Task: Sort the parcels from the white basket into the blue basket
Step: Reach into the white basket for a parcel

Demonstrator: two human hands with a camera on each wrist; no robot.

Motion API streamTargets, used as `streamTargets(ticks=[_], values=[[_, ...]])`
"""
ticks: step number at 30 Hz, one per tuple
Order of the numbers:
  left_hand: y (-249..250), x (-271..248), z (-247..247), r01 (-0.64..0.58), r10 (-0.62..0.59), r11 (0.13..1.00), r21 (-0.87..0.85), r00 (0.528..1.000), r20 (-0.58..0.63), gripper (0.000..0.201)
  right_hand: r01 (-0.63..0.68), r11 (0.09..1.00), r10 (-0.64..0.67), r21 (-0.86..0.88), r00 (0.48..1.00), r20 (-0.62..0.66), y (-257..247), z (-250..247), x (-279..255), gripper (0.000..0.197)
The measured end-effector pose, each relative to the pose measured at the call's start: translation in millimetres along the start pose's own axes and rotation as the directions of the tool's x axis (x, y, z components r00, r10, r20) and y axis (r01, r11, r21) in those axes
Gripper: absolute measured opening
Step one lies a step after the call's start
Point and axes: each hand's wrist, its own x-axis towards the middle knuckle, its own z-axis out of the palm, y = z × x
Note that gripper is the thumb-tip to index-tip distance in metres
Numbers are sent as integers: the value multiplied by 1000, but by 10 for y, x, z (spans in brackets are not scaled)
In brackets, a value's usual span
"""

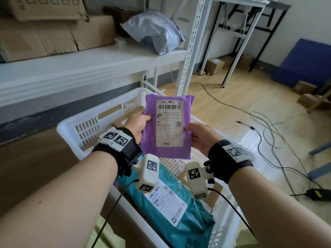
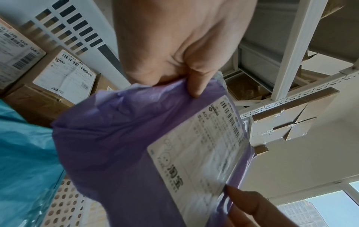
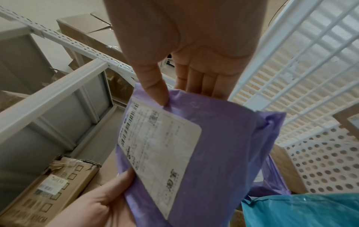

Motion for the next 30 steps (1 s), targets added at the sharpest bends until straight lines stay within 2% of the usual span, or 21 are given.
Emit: streamTargets(ticks=[14, 18, 21, 22, 25, 30], values=[[-38, 88, -52, 38, -38, 999, 20, 999, 11, 10, -65, 998, 66, 21, 995, -69, 150, 57, 163, 8], [-105, 161, -101, 79, -89, 989, 126, 993, 75, 24, -130, 991, 132, 34, 989, -63, 180, 105, 256, 20], [-30, 255, -167, 87, -108, 972, 218, 990, 86, 26, -148, 989, 149, 15, 989, -15, 60, 206, 413, 51], [40, 292, -203, 81, -107, 966, 246, 990, 94, 23, -136, 991, 136, 13, 991, 0, 12, 246, 476, 49], [257, 404, -326, 5, -24, 962, 273, 998, 66, 20, -106, 994, 105, 6, 993, 60, -117, 384, 628, 13], [268, 278, -583, -20, 19, 979, 203, 1000, 6, 18, -88, 989, 62, 118, 976, 207, -116, 699, 641, 8]])
